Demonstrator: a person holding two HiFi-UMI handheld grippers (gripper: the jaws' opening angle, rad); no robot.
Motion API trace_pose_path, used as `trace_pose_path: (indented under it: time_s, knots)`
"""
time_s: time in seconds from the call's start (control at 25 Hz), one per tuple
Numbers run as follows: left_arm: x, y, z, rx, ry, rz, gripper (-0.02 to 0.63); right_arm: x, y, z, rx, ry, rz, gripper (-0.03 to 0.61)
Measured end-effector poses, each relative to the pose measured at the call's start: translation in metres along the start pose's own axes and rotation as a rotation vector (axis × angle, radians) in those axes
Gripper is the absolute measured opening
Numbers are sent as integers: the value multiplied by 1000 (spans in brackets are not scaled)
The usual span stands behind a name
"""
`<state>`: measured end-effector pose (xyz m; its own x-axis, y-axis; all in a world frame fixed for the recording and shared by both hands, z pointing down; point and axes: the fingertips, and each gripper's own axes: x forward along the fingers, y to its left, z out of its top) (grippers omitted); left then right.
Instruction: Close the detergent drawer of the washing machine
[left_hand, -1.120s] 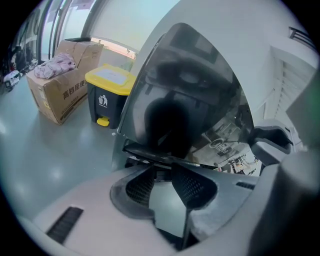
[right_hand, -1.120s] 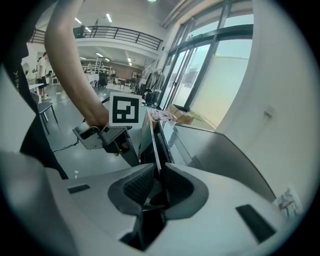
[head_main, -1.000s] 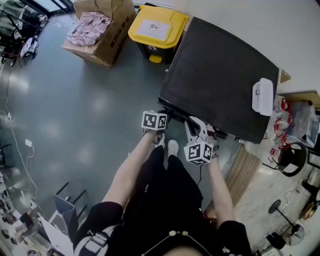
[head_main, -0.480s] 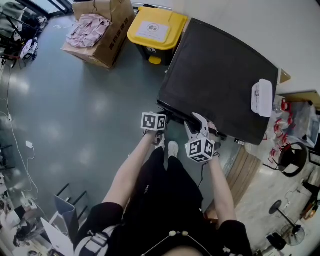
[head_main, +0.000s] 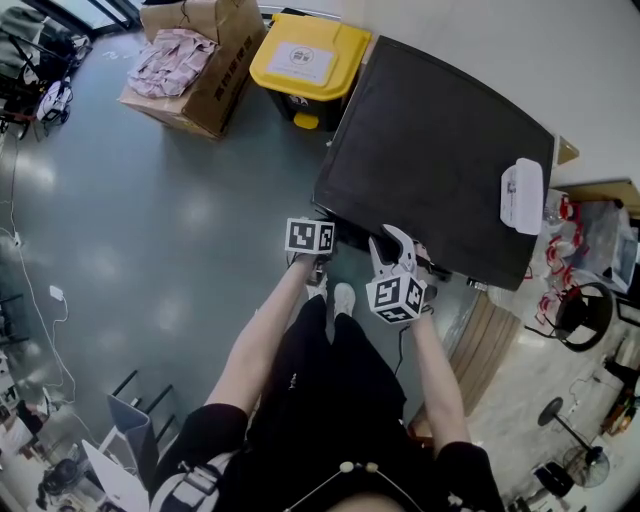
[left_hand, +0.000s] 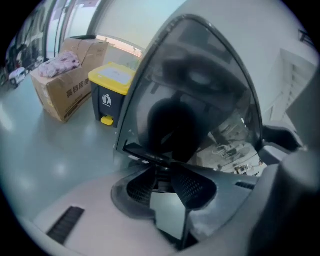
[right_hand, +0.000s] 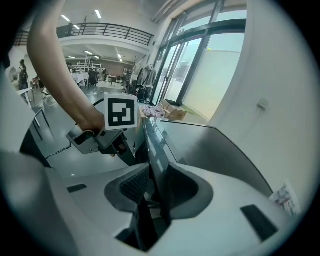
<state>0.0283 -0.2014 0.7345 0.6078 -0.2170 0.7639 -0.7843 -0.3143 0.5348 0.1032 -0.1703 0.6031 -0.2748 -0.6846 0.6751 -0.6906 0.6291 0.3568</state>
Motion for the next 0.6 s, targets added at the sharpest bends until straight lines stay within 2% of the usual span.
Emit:
trace_pose_path:
  time_s: [0.16,0.28,0.4,0.48,0.6]
  knots:
    - [0,0,1,-42,-38,-19,97,1,-1,-1,-6,0,1,129]
    - [-2,-4,0,-14,-44,-32,97,0,-1,0,4,-7,15,124]
    - [-6,-7,1,-3,-55,-65,97,-7,-4,4,89,-45,19,99]
    - [-13,-8,1,30,-61,-60,87,-16,-8,10,158,-85,-6,6]
    - [-29,-20,1,87,-83,-83,51,-32,-8,21,229,-142,3,34]
